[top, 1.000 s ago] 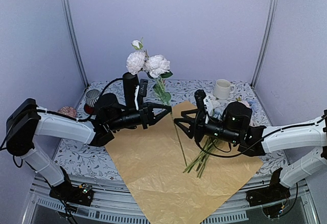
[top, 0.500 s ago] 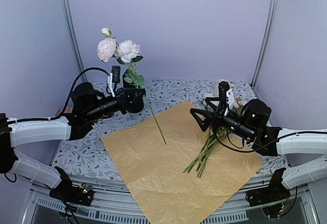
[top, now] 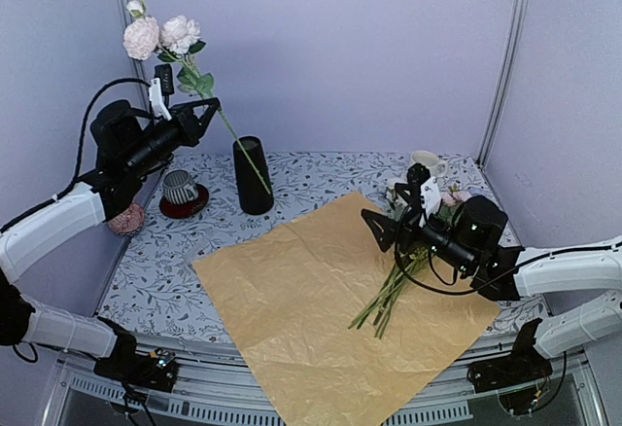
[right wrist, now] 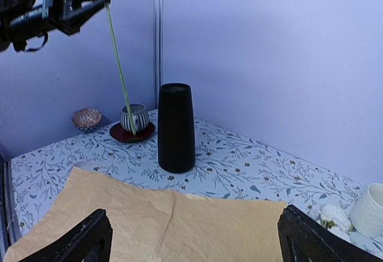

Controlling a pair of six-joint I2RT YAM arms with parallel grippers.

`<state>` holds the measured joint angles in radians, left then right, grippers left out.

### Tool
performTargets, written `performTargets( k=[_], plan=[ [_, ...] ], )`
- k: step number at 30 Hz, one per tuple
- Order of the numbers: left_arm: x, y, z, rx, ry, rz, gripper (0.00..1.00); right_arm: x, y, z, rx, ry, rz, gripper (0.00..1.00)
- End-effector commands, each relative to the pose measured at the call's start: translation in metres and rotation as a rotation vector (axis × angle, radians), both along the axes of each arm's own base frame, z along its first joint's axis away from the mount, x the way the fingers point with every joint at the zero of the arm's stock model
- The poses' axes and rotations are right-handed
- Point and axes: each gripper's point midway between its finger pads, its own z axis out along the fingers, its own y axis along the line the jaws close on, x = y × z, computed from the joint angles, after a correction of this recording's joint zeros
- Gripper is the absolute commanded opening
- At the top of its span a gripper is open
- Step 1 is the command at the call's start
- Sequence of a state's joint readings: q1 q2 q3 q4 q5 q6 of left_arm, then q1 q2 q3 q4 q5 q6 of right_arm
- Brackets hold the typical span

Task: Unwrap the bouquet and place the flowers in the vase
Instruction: Place the fake flower in the vase.

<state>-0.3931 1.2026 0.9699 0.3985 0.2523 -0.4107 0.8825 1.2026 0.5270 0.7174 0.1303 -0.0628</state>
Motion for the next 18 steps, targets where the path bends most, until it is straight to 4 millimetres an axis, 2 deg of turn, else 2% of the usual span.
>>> performTargets(
  k=[1, 5, 10, 15, 18],
  plan=[
    [0.001, 0.022, 0.034, 0.009, -0.063, 0.059, 0.04, 0.005, -0.016, -0.038, -0.018, -0.016, -0.081, 0.99],
    [0.000, 0.036, 0.064, 0.019, -0.131, 0.121, 0.04, 0.012, -0.015, -0.055, -0.038, 0.013, -0.107, 0.99],
    [0.002, 0.059, 0.101, 0.028, -0.216, 0.237, 0.04, 0.014, -0.012, -0.058, -0.038, 0.018, -0.103, 0.99],
    [0.010, 0.090, 0.120, -0.019, -0.251, 0.365, 0.03, 0.012, -0.007, -0.059, -0.034, 0.029, -0.076, 0.99],
    [0.013, 0.100, 0.124, -0.051, -0.276, 0.418, 0.03, 0.012, -0.007, -0.058, -0.033, 0.029, -0.074, 0.99]
  ],
)
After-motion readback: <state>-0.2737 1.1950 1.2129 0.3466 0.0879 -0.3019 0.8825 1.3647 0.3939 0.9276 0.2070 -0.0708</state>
